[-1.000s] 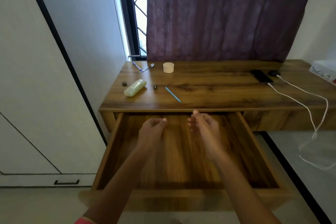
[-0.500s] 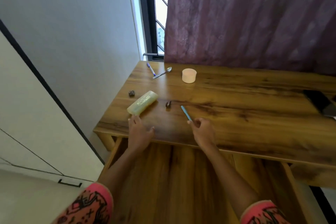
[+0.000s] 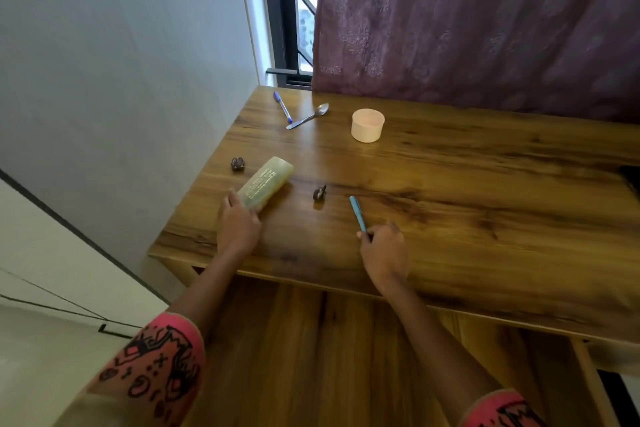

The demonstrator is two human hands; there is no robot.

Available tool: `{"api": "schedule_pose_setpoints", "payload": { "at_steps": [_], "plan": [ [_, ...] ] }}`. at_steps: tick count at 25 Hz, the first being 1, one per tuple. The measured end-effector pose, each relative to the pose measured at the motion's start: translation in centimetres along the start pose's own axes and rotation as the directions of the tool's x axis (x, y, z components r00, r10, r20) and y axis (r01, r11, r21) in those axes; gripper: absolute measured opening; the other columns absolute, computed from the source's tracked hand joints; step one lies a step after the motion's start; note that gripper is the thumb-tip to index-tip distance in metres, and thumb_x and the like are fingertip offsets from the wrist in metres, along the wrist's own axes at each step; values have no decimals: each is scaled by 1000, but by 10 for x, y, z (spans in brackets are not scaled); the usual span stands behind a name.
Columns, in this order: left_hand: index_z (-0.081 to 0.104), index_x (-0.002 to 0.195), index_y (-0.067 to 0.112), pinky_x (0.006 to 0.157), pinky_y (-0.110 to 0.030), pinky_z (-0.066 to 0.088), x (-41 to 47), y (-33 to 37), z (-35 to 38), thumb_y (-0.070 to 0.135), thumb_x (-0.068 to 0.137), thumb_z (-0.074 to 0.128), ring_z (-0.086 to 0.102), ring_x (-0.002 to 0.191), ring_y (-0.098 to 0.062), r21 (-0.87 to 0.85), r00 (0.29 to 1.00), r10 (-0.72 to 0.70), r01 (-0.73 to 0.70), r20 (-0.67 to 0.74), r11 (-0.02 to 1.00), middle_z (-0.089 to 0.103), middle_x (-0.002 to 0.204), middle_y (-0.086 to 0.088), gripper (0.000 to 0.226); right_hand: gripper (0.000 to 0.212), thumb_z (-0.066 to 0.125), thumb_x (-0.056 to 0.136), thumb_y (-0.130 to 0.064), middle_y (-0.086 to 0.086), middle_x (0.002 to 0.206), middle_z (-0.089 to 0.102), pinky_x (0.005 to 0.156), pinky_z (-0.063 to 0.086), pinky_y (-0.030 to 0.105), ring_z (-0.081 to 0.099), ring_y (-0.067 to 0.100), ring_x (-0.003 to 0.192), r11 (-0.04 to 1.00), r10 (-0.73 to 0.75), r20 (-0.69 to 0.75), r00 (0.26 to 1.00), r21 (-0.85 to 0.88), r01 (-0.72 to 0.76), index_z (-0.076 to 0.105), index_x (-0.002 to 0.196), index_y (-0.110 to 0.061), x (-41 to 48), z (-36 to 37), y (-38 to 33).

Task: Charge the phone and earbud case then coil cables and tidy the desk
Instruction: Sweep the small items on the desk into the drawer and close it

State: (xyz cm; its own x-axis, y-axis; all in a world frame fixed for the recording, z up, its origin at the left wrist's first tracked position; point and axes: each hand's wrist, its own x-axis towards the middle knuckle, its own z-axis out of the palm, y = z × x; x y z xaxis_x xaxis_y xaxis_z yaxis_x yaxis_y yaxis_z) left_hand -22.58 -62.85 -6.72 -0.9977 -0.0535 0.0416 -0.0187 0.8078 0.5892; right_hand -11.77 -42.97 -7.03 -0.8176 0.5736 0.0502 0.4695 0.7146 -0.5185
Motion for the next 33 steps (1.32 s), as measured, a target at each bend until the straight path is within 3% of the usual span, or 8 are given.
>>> {"api": "schedule_pose_setpoints", "payload": {
  "at_steps": [6,8,11,16,20,26,28,33],
  "plan": [
    [38,125,-4,73,-33,44,-8,0,-10,24,86,61,52,102,-32,16,997,72,-72,39,997,46,120,-22,53,17,59,88,-23,6,92,65,54,41,21,53,11,70,991,126,2,992,39,-126,67,92,-7,-4,0,-8],
    [43,120,-5,73,-35,43,-20,3,-18,28,86,61,53,99,-33,22,998,55,-56,42,998,48,117,-23,51,17,61,87,-22,8,89,68,51,43,22,55,11,65,979,176,27,984,95,-178,68,90,-7,-11,-6,-9],
    [44,119,-6,67,-32,41,-58,8,-30,35,88,57,53,89,-28,-41,999,33,-33,0,999,51,115,-22,53,20,62,86,-25,9,87,70,65,54,32,64,21,77,953,228,11,974,203,-225,70,93,-8,-34,-20,-7],
    [40,123,3,51,-16,36,-149,30,-40,43,85,58,49,77,-12,-301,999,37,-30,15,953,47,120,-14,57,19,67,84,-25,-7,68,63,44,38,6,56,0,58,856,318,-92,944,456,-244,72,92,-9,-97,-48,1],
    [38,121,11,70,-36,55,-237,51,-22,48,80,63,61,94,-22,-479,974,26,87,225,873,53,119,-8,61,18,69,82,-25,1,81,71,64,47,18,63,10,72,825,395,-156,906,493,-275,74,92,-10,-153,-72,32],
    [38,117,12,66,-24,46,-340,58,18,56,78,59,50,86,-11,-298,872,163,-21,462,954,51,119,-5,63,19,68,83,-18,5,94,71,66,47,18,62,9,79,795,537,-137,832,414,-444,70,99,-8,-233,-94,122],
    [38,118,10,69,-26,48,-361,62,34,56,78,60,55,94,-17,-242,842,157,-32,516,970,50,121,-7,64,20,69,81,-17,6,96,71,70,48,19,63,11,82,773,582,-130,803,395,-496,71,98,-7,-248,-104,153],
    [35,121,9,66,-23,41,-402,59,73,56,78,60,57,103,-23,-124,817,80,-11,571,992,49,121,-9,68,17,69,81,-21,3,91,71,55,37,12,58,8,73,787,595,5,804,200,-584,73,93,-9,-266,-108,214]
  ]
}}
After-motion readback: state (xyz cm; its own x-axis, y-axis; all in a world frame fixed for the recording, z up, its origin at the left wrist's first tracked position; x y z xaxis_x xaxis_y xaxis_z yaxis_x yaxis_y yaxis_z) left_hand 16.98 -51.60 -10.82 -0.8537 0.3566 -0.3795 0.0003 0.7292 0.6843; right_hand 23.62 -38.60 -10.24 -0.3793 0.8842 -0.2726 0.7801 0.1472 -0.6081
